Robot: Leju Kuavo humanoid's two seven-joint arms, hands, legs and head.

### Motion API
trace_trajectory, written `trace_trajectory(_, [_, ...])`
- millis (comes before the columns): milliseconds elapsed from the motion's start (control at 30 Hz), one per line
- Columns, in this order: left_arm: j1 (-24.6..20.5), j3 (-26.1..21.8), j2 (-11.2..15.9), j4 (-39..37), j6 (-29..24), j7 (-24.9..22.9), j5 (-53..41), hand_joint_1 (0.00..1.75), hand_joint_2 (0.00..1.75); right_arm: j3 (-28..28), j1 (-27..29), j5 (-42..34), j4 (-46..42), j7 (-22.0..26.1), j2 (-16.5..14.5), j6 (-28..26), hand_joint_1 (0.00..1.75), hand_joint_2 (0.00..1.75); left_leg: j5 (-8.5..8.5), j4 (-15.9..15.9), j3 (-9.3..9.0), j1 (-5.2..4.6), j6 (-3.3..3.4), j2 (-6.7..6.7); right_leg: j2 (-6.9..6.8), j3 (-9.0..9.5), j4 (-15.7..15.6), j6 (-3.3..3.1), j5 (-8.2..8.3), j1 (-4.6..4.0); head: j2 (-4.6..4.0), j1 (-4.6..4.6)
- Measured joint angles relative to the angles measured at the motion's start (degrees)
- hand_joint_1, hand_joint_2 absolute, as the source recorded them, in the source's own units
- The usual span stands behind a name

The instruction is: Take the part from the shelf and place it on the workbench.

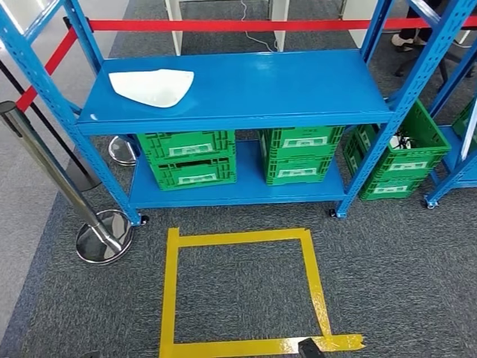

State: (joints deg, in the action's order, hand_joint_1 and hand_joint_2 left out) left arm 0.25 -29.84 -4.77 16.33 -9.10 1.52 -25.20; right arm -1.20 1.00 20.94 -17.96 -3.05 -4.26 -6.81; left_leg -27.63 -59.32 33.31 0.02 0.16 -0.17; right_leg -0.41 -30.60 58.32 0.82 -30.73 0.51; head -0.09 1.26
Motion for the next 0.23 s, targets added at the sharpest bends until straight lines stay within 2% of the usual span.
trace_trajectory(67, [1.24,2.51,0.4,-0.02,0.82,-0.21,2.32,0.0,0.0,0.01,0.27,-1.94,-0.8,0.2,0.36,0.58,0.0,0.0,0.05,0.54,-0.22,0.06,0.46,-0.04,-0.09,-0.05,-0.14,0.62,-0.22,0.09,0.0,0.06])
trace_trajectory(133, [1.96,5.23,0.79,0.27,1.68,-0.32,4.78,0.0,0.0,0.02,1.04,-4.01,-1.15,0.49,0.8,1.24,0.0,0.87,0.26,1.25,-0.63,0.36,1.16,0.02,0.07,-1.03,2.08,1.13,-2.03,0.11,0.0,0.19])
trace_trajectory(200, [2.01,7.82,1.17,1.18,2.48,-0.34,7.05,0.0,0.0,0.03,2.35,-5.92,-1.13,0.74,1.2,1.85,0.0,1.75,0.32,1.51,-0.73,0.49,1.63,0.05,0.25,-4.24,8.62,1.41,-5.63,0.16,0.0,0.31])
trace_trajectory(233, [1.98,8.45,1.31,1.48,2.68,-0.35,7.62,0.0,0.0,0.04,2.73,-6.4,-1.09,0.77,1.29,2.0,0.0,1.75,0.31,1.51,-0.71,0.49,1.7,0.05,0.27,-5.33,10.78,1.47,-6.73,0.19,0.0,0.32])
